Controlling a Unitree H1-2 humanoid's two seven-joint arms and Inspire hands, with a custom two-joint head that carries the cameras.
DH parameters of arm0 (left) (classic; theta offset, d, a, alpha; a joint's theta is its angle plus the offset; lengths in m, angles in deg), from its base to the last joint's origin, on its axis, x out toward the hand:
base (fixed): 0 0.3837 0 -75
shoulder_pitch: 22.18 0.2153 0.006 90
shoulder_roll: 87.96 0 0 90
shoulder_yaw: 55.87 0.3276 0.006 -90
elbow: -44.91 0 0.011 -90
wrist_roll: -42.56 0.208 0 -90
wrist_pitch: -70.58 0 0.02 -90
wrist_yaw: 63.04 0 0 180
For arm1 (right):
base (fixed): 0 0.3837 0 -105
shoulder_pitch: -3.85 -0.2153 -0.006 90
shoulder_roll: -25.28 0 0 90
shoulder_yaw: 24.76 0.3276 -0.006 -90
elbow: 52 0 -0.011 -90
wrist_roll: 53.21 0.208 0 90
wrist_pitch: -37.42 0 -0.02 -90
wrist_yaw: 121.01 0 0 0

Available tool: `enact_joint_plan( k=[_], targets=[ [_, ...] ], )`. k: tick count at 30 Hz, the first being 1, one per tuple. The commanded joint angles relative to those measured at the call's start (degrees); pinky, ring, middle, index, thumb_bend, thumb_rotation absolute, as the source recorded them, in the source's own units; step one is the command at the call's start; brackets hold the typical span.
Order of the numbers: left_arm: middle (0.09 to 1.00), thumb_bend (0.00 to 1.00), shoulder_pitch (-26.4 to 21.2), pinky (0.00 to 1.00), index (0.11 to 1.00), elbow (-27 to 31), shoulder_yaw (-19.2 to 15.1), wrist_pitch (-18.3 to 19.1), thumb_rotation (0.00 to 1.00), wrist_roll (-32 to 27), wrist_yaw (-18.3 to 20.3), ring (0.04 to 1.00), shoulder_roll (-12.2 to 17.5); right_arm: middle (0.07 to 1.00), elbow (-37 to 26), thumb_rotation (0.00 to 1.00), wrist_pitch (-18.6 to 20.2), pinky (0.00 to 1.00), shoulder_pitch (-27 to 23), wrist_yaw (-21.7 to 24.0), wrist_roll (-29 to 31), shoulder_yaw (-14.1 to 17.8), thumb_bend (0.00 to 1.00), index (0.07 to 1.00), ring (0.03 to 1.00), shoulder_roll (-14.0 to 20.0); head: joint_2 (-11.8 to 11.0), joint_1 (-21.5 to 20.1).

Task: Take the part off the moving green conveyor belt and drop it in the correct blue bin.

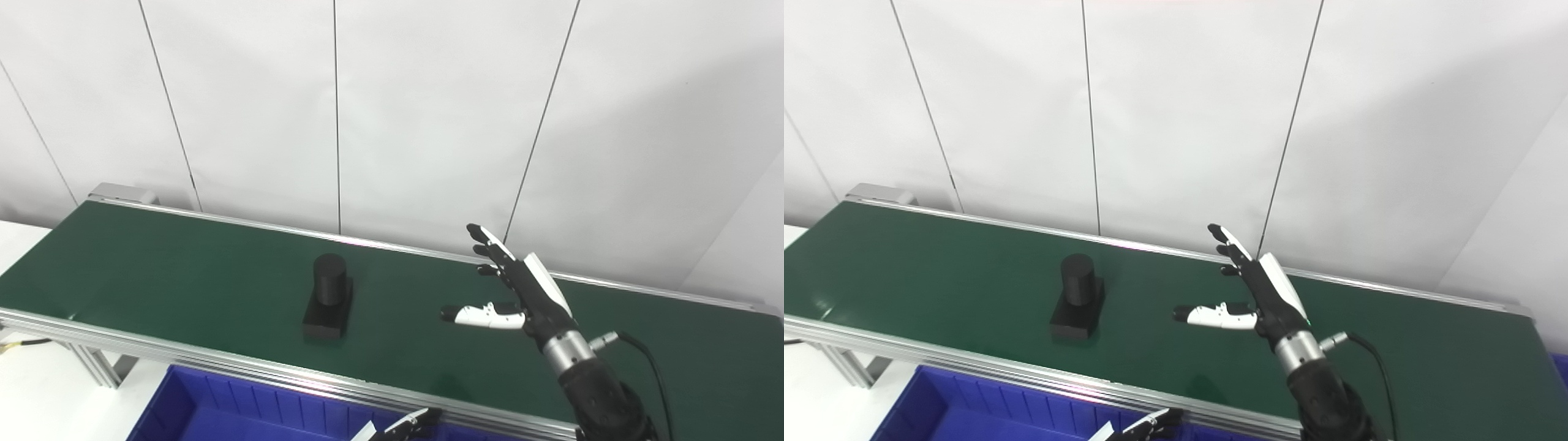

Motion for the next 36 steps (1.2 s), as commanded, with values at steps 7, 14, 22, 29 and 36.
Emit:
enact_joint_plan(
  k=[7, 14, 22, 29, 36],
  targets=[
    [0.893, 0.81, 1.9, 0.75, 0.890, 3.7, -0.8, -4.3, 0.72, -0.5, -1.9, 0.854, -0.3, 0.945, 5.1, 0.40, 0.0, 0.81, -5.4, -0.4, -1.2, -1.4, 0.91, 0.969, 0.924, -1.9, 0.3, -0.9],
    [0.878, 0.84, 5.0, 0.73, 0.874, 7.3, -1.4, -4.4, 0.73, -0.2, -2.9, 0.837, -0.2, 0.955, 9.7, 0.43, 0.4, 0.76, -7.3, -1.5, -4.0, -3.2, 0.93, 0.975, 0.896, -3.9, 1.1, -2.7],
    [0.868, 0.84, 7.9, 0.75, 0.869, 9.8, -2.3, -4.0, 0.75, -1.0, -3.8, 0.821, -0.7, 0.942, 13.7, 0.44, 1.0, 0.75, -9.1, -2.3, -5.8, -4.6, 0.95, 0.981, 0.881, -5.7, 1.4, -3.8],
    [0.831, 0.82, 9.1, 0.75, 0.846, 11.1, -2.3, -4.2, 0.77, -1.1, -4.0, 0.813, -0.7, 0.963, 17.5, 0.43, 2.1, 0.78, -10.7, -2.9, -7.4, -5.0, 0.94, 0.978, 0.902, -7.0, 1.3, -4.6],
    [0.821, 0.83, 9.9, 0.73, 0.824, 12.1, -2.1, -3.9, 0.77, -1.3, -3.5, 0.810, -0.4, 0.957, 23.6, 0.44, 1.0, 0.76, -13.1, -5.1, -8.3, -5.3, 0.95, 0.974, 0.893, -8.2, 1.0, -5.0]
  ],
)
